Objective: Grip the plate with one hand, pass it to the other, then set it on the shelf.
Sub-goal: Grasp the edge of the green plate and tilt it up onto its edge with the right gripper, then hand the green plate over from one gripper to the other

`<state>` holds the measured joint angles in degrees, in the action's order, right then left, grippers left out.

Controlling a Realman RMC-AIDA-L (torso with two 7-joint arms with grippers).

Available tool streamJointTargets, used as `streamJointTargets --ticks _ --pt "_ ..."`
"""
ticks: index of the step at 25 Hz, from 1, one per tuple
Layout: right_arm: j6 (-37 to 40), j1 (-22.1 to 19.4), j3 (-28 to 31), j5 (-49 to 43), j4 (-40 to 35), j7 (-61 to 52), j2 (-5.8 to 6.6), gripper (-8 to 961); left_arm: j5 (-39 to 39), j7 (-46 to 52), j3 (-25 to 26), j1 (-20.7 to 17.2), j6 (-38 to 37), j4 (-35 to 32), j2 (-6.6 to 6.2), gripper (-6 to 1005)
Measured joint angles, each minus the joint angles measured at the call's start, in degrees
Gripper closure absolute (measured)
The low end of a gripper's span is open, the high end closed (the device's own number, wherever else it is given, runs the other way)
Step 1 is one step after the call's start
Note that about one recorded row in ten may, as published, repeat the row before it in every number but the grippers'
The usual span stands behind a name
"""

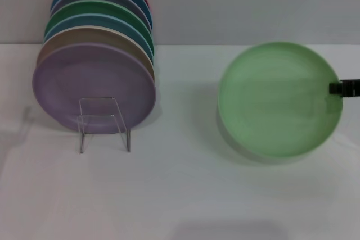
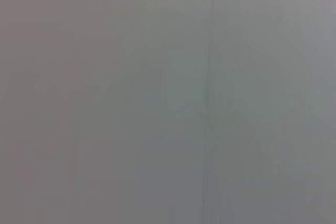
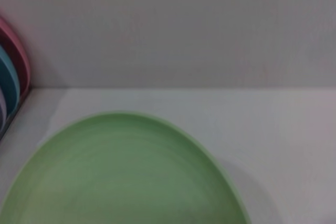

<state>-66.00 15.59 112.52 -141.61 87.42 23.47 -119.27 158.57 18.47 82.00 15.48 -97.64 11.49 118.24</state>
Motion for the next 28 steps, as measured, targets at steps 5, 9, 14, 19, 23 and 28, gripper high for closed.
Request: streamJointTargets --ticks 5,9,14,19,23,28 --pt "11.23 -3.06 -6.71 -0.43 0.60 0.72 0.00 933 -0.02 0.18 0.00 -0.39 -0.01 0.30 -0.03 174" --pt "18.16 -5.10 -11.11 -1.01 1.78 0.72 -0.04 933 -0.02 0.19 0.00 -0.47 -0.01 0.30 -0.04 175" --pt "28.99 -8.04 -17.32 -3.44 3.56 0.49 -0.19 933 -0.01 0.00 0.00 -0.53 -0.01 0.21 -0.04 175" --pt "40.19 -10.76 -23.01 -6.15 3.23 0.32 -0.32 933 0.00 0.00 -0.01 -0.74 -0.01 -0.09 -0.03 176" --pt "56.40 -13.31 -29.50 -8.41 -0.81 0.46 -0.33 933 0.33 0.21 -0.40 -1.46 -0.15 -0.15 0.15 176" --pt "71.34 -14.66 -35.24 -9.38 -6.82 0.51 -0.24 934 0.43 0.28 -0.62 -1.68 -0.70 -0.03 0.21 177"
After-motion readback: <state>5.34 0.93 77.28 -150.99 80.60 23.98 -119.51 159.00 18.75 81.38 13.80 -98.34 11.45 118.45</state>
